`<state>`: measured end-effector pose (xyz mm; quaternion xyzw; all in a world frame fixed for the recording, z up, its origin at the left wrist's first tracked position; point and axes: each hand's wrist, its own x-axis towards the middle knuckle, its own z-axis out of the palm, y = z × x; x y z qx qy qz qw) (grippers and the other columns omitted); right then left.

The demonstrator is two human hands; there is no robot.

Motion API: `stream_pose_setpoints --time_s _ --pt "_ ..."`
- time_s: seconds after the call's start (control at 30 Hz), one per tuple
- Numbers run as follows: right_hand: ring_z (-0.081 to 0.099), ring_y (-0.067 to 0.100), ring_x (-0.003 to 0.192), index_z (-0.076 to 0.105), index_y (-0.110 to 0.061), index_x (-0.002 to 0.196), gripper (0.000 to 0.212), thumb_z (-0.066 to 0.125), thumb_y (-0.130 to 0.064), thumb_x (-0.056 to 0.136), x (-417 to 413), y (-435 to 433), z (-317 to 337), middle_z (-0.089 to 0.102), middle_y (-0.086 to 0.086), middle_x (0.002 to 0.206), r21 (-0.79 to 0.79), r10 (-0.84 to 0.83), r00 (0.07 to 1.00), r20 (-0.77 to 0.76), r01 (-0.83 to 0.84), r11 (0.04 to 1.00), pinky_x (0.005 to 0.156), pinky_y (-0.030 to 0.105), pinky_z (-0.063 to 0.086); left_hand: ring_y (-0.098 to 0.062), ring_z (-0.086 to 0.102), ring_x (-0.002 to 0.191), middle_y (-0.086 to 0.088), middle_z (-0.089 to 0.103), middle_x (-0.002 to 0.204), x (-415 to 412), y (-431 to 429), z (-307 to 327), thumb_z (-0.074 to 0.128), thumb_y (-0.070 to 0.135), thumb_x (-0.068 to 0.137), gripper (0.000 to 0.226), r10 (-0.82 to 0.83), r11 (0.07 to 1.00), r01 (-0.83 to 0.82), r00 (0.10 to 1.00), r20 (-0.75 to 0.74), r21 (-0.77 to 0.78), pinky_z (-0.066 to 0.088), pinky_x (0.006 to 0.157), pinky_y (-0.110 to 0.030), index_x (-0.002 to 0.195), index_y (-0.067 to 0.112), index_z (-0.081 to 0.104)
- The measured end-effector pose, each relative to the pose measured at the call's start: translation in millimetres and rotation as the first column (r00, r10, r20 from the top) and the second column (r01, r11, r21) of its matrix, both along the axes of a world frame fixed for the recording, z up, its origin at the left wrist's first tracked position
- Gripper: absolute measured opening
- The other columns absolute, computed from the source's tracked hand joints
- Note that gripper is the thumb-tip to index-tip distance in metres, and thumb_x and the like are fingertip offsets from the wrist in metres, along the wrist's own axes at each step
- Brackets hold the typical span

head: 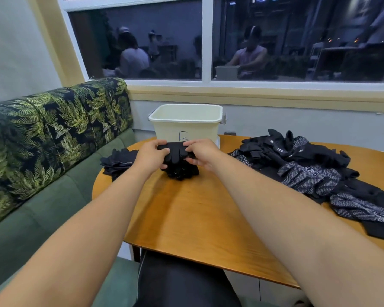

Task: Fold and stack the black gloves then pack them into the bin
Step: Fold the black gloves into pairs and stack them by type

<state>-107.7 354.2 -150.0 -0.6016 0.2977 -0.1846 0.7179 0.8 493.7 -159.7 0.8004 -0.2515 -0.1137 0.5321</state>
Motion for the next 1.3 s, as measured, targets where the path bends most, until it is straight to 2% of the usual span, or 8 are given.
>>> stream_pose_setpoints --time_s 0.13,0.3,0.47,0.57,0.73,0.97,1.1,1.3 --pt "0.066 0.023 0.099 0.074 -0.005 0.120 0.023 0.071 0.000 0.097 9.2 -1.8 -8.3 0.067 0.013 0.118 -0.006 -0.001 0.997 -0.081 0.000 1.000 0.063 0.028 0.064 -0.022 0.069 0.070 -0.001 0.062 0.131 5.8 -4.4 -15.4 0.065 0.023 0.106 0.042 0.011 0.995 -0.016 0.998 0.056 0.099 0.052 0.047 -0.019 0.148 0.021 0.061" --pt "0.068 0.025 0.089 0.074 -0.006 0.116 0.023 0.075 -0.002 0.093 11.5 -2.8 -17.1 0.068 0.012 0.112 -0.109 -0.037 0.986 -0.160 0.019 0.994 0.060 0.025 0.061 -0.019 0.071 0.068 0.002 0.067 0.127 4.2 -3.1 -25.0 0.064 0.030 0.106 0.045 -0.018 0.987 -0.002 0.992 0.128 0.158 0.053 0.061 -0.024 0.151 0.023 0.058" --pt "0.070 0.023 0.078 0.071 -0.018 0.111 0.021 0.077 -0.011 0.093 6.2 -4.4 -21.3 0.071 0.009 0.104 -0.315 -0.066 0.976 -0.209 -0.003 0.949 0.056 0.028 0.058 -0.025 0.058 0.131 -0.003 0.060 0.149 1.0 -0.8 -28.3 0.062 0.031 0.106 0.047 -0.043 0.972 -0.025 0.959 0.281 0.235 0.045 0.098 -0.030 0.152 0.021 0.057" --pt "0.072 0.021 0.070 0.067 -0.025 0.108 0.012 0.066 -0.020 0.098 -10.1 -8.7 -20.1 0.073 0.005 0.097 -0.461 -0.121 0.972 -0.200 0.015 0.887 0.056 0.031 0.060 -0.032 0.040 0.142 -0.008 0.050 0.153 -5.6 0.3 -26.6 0.054 0.034 0.109 0.043 -0.029 0.939 -0.125 0.900 0.435 0.322 0.045 0.107 -0.047 0.151 0.027 0.052" --pt "0.073 0.021 0.072 0.070 -0.027 0.112 0.020 0.054 -0.020 0.103 -70.6 -19.1 -24.9 0.068 -0.008 0.106 -0.532 -0.166 0.971 -0.174 0.049 0.845 0.059 0.036 0.062 -0.028 0.044 0.134 -0.003 0.058 0.140 -37.6 -10.9 -24.5 0.050 0.032 0.109 0.034 -0.108 0.965 -0.089 0.722 0.683 0.247 0.044 0.110 -0.047 0.140 0.023 0.061" --pt "0.067 0.009 0.071 0.073 -0.040 0.095 0.014 0.065 -0.028 0.096 -178.3 -38.5 -57.3 0.074 -0.020 0.100 -0.649 -0.265 0.953 -0.149 0.108 0.753 0.074 0.033 0.057 -0.021 0.047 0.125 0.003 0.060 0.129 -111.8 -58.4 -50.0 0.058 0.035 0.107 0.029 -0.237 0.969 0.144 0.761 0.605 0.198 0.046 0.106 -0.043 0.131 0.022 0.065" --pt "0.065 0.002 0.074 0.071 -0.040 0.096 0.015 0.066 -0.026 0.098 -229.9 -48.3 -63.1 0.074 -0.024 0.098 -0.767 -0.327 0.934 -0.145 0.103 0.633 0.072 0.028 0.047 -0.017 0.049 0.118 0.007 0.061 0.119 -153.9 -84.3 -66.5 0.060 0.034 0.105 0.019 -0.306 0.952 0.231 0.746 0.591 0.201 0.046 0.103 -0.041 0.120 0.025 0.067" --pt "0.055 -0.002 0.078 0.072 -0.035 0.107 0.016 0.064 -0.022 0.100 -281.7 -65.4 -72.1 0.067 -0.019 0.111 -0.898 -0.414 0.907 -0.073 0.121 0.422 0.079 0.035 0.051 -0.014 0.049 0.104 0.013 0.057 0.103 -201.3 -115.3 -79.8 0.062 0.039 0.104 0.010 -0.377 0.926 0.287 0.752 0.541 0.247 0.050 0.094 -0.042 0.098 0.031 0.062"
